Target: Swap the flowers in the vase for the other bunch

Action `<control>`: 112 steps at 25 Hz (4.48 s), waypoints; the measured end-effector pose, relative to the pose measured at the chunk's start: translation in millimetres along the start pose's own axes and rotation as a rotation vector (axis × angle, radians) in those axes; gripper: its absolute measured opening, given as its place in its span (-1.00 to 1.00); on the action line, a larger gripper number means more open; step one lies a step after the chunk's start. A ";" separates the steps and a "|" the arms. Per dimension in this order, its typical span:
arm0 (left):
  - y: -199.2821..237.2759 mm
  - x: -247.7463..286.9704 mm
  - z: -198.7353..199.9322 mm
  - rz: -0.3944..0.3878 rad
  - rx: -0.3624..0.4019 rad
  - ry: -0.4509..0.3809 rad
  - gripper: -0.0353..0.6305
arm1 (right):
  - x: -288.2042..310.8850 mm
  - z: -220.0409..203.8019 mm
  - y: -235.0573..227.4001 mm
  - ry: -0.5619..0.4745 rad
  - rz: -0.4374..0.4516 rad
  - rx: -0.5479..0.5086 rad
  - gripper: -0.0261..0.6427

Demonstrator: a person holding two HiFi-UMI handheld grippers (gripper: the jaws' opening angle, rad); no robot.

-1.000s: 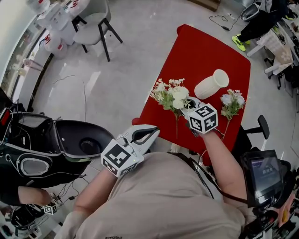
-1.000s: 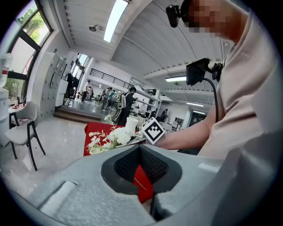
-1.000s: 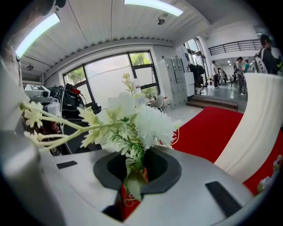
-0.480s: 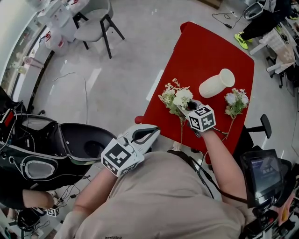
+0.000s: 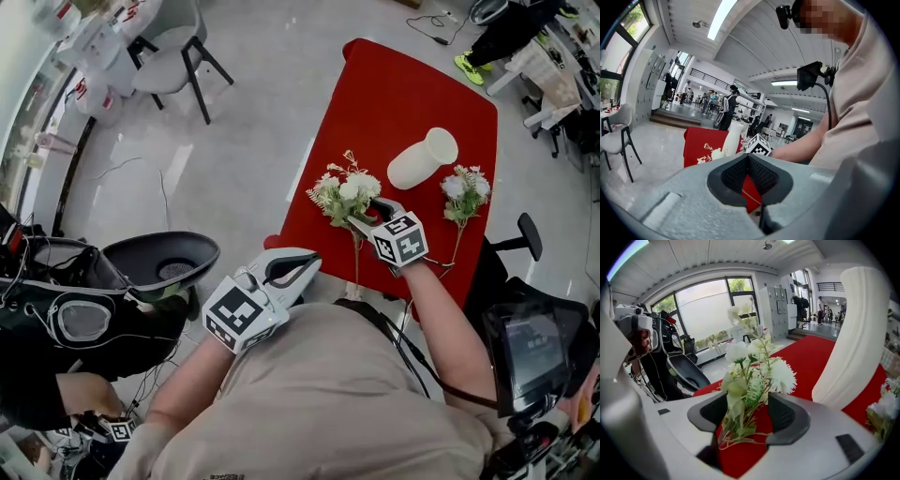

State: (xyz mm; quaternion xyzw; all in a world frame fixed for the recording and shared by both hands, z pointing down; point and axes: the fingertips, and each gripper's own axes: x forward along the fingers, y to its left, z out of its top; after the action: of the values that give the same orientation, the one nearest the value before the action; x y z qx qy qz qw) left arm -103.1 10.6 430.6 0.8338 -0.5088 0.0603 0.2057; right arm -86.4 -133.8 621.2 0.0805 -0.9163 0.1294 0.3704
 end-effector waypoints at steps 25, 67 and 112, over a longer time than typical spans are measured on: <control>-62.7 74.3 15.0 -0.213 0.107 0.059 -0.88 | -145.6 -26.8 -40.5 -0.186 -0.204 0.132 -0.12; -87.4 154.2 20.0 -0.036 0.075 0.092 -0.87 | -156.1 -129.7 -305.3 -0.131 -0.231 0.662 0.04; -77.9 118.1 18.1 -0.151 0.079 0.036 -0.87 | -328.4 45.4 -244.3 -0.643 -0.470 0.398 -0.69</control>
State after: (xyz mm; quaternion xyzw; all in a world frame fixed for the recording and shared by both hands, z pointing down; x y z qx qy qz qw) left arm 19.0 -63.0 428.7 0.8761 -0.4378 0.0798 0.1857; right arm 177.2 -363.3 403.4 0.3927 -0.8988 0.1841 0.0635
